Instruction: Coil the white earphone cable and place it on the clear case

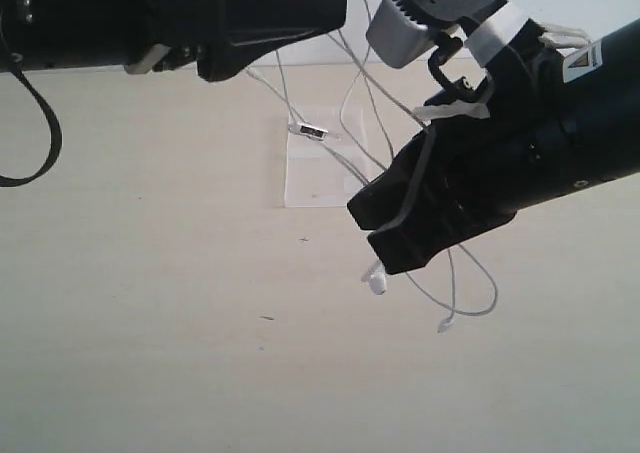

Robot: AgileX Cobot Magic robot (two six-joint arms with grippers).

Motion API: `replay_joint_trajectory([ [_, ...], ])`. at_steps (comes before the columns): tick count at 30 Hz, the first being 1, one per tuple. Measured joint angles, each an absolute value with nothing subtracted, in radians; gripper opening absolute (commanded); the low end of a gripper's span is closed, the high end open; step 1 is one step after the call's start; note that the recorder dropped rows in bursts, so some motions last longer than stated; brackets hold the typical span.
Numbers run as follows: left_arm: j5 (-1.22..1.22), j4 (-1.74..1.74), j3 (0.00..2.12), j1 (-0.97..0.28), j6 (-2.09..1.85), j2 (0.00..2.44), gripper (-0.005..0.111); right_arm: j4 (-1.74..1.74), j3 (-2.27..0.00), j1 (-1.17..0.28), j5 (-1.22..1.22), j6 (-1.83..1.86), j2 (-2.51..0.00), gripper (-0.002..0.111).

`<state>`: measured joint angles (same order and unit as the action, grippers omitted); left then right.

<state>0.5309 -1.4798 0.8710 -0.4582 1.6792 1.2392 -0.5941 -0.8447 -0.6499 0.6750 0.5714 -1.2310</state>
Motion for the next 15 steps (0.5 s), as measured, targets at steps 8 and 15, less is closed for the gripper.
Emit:
replay_joint_trajectory([
  [8,0.713,-1.6,0.871,-0.455,1.837,1.239,0.081,-0.544,-0.845,-0.65,0.595,0.554,-1.231,0.0],
  [15,0.79,-1.661,0.871,-0.455,1.9,1.239,0.081,-0.313,-0.845,-0.65,0.566,0.317,-1.231,0.0],
])
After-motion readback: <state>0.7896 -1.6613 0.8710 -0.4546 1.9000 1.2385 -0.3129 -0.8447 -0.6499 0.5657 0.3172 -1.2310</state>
